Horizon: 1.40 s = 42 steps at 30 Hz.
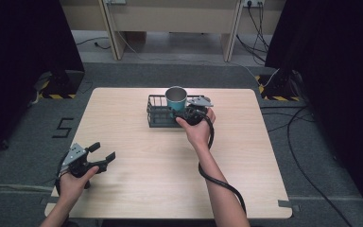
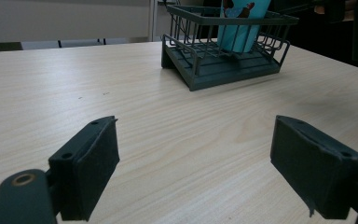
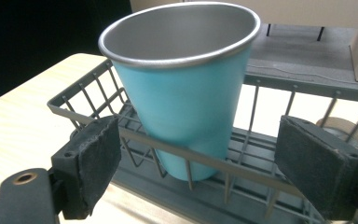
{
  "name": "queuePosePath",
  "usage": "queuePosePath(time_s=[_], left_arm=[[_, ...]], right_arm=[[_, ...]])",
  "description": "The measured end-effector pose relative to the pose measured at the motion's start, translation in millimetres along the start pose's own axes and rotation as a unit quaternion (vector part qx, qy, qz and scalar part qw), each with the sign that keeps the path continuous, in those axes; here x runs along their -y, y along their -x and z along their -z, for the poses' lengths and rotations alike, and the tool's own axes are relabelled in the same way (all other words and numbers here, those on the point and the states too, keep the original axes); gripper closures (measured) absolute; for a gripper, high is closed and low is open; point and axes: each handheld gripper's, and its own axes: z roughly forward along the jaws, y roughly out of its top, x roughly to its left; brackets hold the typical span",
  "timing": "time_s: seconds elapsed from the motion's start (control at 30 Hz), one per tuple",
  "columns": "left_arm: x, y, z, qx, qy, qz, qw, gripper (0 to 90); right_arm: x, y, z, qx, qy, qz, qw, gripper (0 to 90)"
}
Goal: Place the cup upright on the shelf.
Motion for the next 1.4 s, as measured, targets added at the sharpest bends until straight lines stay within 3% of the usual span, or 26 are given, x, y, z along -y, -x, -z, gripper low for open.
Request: queuePosePath(time_s=[0.37,1.4], left_arm=[[0.2,0.6,-0.7,-0.001,0.0,0.001,1.0,14.5],[0.3,2.0,-1.2,-0.002,-0.001,-0.001,1.0,14.6]], right_arm=[[9.5,9.4,17.0,-0.007,-0.002,-0.004,1.0,15.5],[32.1,26.9,65.4,0.001,0.002,0.004,1.0,15.6]])
